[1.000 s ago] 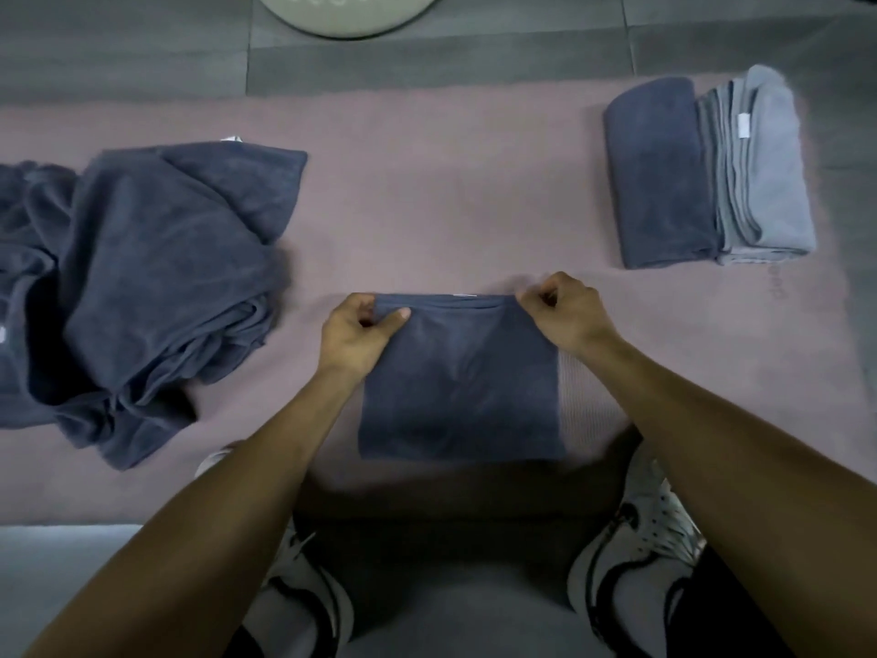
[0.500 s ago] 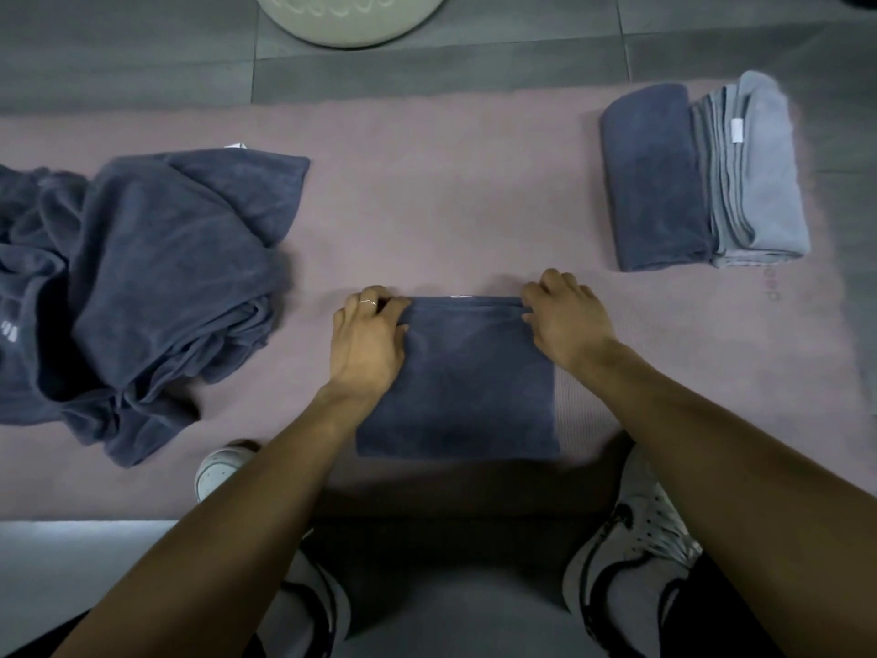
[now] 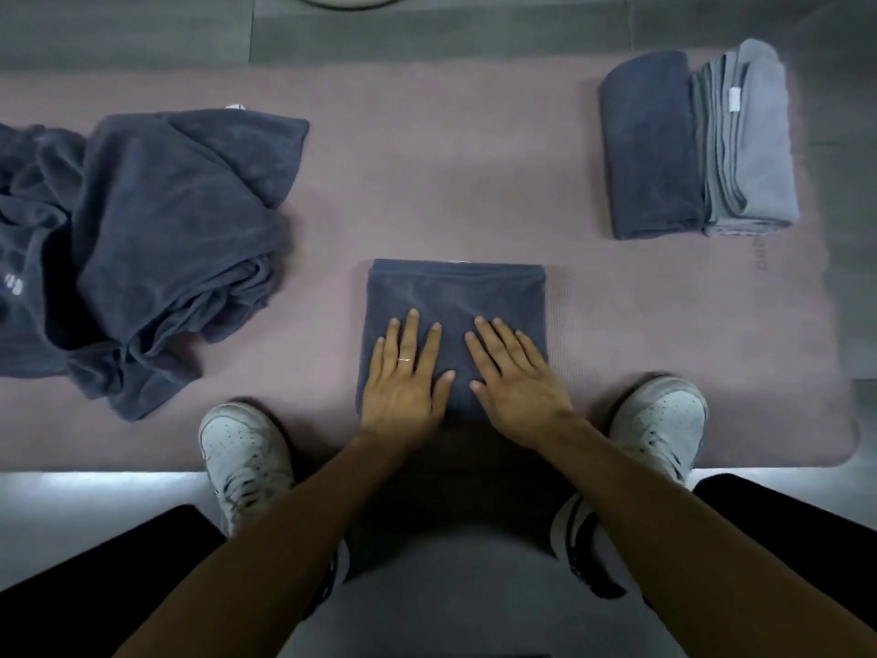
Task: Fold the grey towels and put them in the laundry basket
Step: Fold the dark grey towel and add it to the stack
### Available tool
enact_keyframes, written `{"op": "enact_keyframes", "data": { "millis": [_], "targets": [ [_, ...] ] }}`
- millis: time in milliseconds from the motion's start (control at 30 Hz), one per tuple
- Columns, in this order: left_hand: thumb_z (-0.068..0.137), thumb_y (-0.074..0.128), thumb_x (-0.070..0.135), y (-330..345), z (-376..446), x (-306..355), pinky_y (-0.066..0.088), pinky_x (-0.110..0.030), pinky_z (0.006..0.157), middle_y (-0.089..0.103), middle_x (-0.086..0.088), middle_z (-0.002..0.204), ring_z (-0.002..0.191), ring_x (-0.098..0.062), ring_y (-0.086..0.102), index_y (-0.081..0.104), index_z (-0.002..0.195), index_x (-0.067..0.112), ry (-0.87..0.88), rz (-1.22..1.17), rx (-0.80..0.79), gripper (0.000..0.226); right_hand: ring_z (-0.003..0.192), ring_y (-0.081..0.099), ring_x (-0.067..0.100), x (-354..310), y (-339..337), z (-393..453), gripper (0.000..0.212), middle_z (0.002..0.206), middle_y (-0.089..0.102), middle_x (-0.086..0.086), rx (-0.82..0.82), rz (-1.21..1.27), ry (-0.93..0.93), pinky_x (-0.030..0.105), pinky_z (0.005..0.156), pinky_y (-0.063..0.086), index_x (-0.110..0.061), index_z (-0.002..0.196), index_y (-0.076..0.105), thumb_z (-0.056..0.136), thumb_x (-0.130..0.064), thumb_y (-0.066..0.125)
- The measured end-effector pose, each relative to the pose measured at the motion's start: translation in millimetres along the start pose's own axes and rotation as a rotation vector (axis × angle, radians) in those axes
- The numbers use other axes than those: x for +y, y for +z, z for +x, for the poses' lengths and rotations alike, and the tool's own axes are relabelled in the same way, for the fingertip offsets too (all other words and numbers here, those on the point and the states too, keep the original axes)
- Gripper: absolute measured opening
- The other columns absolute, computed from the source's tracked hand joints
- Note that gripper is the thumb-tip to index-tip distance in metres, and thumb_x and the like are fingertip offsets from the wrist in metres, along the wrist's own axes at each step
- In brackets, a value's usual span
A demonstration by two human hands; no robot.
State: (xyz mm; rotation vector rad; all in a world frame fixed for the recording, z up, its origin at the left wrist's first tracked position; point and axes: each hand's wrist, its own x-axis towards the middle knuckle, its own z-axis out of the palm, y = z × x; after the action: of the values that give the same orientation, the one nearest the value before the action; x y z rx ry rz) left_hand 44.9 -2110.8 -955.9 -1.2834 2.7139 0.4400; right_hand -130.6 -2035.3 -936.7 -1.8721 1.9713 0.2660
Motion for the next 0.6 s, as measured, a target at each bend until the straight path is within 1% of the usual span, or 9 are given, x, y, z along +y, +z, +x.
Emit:
{"op": "enact_keyframes", "data": {
  "millis": [33,100,200,233,300,367,400,500,600],
  "targets": [
    [0.098,0.028,0.052,4,-1,-8,0.011,-0.050,0.120,0.012,-0.013,0.161,0.148,-0.032,0.009,0.022,0.154,0.020,0.009,0.041,0.002,0.065,0.148,0.014,0.027,5,5,-2,0.069,0.161,0.013,0.010,0.014,0.005,0.030,0.041,0.121,0.002,-0.011,0.153,0.018,0.097,-0.050,0.023],
    [0.096,0.028,0.054,2,0,-23,0.011,-0.054,0.118,0.012,-0.011,0.161,0.148,-0.033,0.010,0.020,0.154,0.023,0.034,0.118,-0.012,0.066,0.150,0.004,0.024,16,6,-4,0.077,0.162,0.003,0.007,-0.004,0.037,0.110,0.042,0.121,-0.001,-0.016,0.155,0.008,0.093,-0.061,0.016],
    [0.096,0.026,0.056,-8,4,-30,0.005,-0.055,0.117,0.011,-0.012,0.161,0.147,-0.037,0.011,0.018,0.154,0.023,-0.022,0.144,-0.054,0.067,0.149,-0.009,0.025,18,0,-9,0.082,0.161,-0.013,0.007,-0.010,0.089,0.245,0.042,0.119,-0.009,-0.018,0.154,-0.006,0.087,-0.065,0.004],
    [0.096,0.025,0.056,-10,3,-26,0.002,-0.054,0.116,0.010,-0.014,0.161,0.147,-0.038,0.011,0.017,0.154,0.021,-0.053,0.139,-0.058,0.068,0.149,-0.007,0.027,15,0,-12,0.082,0.161,-0.010,0.010,-0.004,0.094,0.262,0.042,0.119,-0.009,-0.015,0.154,-0.004,0.088,-0.062,0.004],
    [0.096,0.027,0.054,-10,-5,-21,0.000,-0.053,0.116,0.013,-0.017,0.160,0.146,-0.039,0.013,0.021,0.153,0.017,-0.033,0.136,-0.069,0.068,0.148,0.010,0.033,9,2,-23,0.077,0.161,0.008,0.017,0.015,0.056,0.222,0.044,0.119,-0.003,-0.009,0.153,0.014,0.091,-0.054,0.015],
    [0.094,0.032,0.054,-6,-22,-25,0.006,-0.053,0.117,0.017,-0.015,0.160,0.146,-0.038,0.017,0.026,0.152,0.016,0.120,0.168,-0.113,0.070,0.144,0.025,0.034,3,8,-34,0.067,0.156,0.025,0.020,0.034,-0.001,0.121,0.049,0.118,0.005,-0.003,0.148,0.030,0.094,-0.042,0.029],
    [0.092,0.034,0.055,-5,-31,-30,0.010,-0.053,0.117,0.018,-0.015,0.159,0.145,-0.038,0.019,0.026,0.152,0.016,0.194,0.189,-0.135,0.072,0.144,0.026,0.034,-1,11,-38,0.064,0.156,0.025,0.020,0.034,-0.026,0.066,0.050,0.120,0.005,-0.001,0.148,0.030,0.094,-0.034,0.036],
    [0.087,0.037,0.055,-8,-41,-40,0.015,-0.051,0.117,0.018,-0.013,0.159,0.146,-0.036,0.019,0.022,0.152,0.015,0.250,0.243,-0.164,0.078,0.149,0.000,0.030,-15,13,-48,0.077,0.161,0.002,0.017,-0.029,-0.038,-0.033,0.044,0.115,-0.015,-0.001,0.152,0.003,0.090,-0.018,0.047],
    [0.092,0.044,0.051,-12,-39,-37,0.015,-0.048,0.119,0.010,-0.012,0.159,0.147,-0.033,0.017,0.014,0.152,0.015,0.231,0.283,-0.169,0.076,0.149,-0.011,0.026,-17,8,-57,0.086,0.160,-0.013,0.014,-0.083,-0.051,0.028,0.037,0.113,-0.018,-0.005,0.151,-0.011,0.091,-0.021,0.048]
  ]
}}
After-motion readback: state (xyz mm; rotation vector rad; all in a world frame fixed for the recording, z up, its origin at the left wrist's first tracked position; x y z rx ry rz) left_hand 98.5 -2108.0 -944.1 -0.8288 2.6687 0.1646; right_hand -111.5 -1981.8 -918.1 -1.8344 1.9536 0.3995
